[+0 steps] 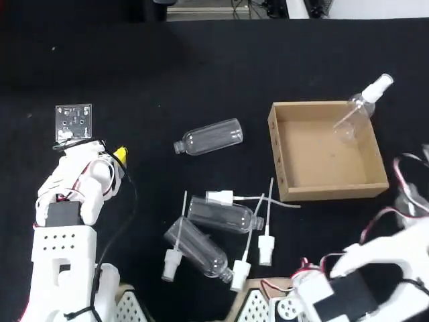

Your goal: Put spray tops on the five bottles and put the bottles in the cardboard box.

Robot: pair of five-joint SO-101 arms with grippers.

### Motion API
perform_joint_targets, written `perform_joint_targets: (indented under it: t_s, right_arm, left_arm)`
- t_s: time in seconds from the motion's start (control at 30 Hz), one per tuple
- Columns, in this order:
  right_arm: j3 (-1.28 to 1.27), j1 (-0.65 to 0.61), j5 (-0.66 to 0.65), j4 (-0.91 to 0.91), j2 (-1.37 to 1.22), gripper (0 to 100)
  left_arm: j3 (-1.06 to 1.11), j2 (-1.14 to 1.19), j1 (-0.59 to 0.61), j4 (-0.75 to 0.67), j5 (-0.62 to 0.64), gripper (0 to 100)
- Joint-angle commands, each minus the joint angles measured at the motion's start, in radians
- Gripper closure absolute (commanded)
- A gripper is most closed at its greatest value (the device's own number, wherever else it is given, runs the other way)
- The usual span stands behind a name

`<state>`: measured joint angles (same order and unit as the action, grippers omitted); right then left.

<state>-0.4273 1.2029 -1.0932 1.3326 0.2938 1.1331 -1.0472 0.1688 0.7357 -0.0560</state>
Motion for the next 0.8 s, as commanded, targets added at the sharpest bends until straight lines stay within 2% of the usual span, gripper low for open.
perform_joint_targets:
  t_s: [0.0,0.23,0.3,0.43,0.53,0.77]
  right_arm:
    - [-0.03,0.083,-0.015,-0.158,-0.077,98.8]
    - [-0.027,0.1,0.068,-0.302,-0.328,98.2]
    - [0.012,0.095,0.068,-0.264,-0.371,93.9]
    - [0.108,0.058,0.064,-0.121,-0.417,76.3]
    - [0.173,0.018,0.068,-0.043,-0.437,67.2]
    - [0.243,-0.037,0.069,0.026,-0.476,65.8]
  left_arm:
    - [-0.015,-0.011,-0.013,-0.021,0.0,80]
    - [-0.015,-0.011,-0.013,-0.021,0.0,80]
    - [-0.013,-0.011,-0.013,-0.021,0.0,80]
    - [-0.013,-0.011,-0.019,-0.021,0.0,80]
    - [-0.001,-0.015,-0.05,-0.021,0.0,80]
    - [0.015,-0.018,-0.085,-0.023,-0.003,80]
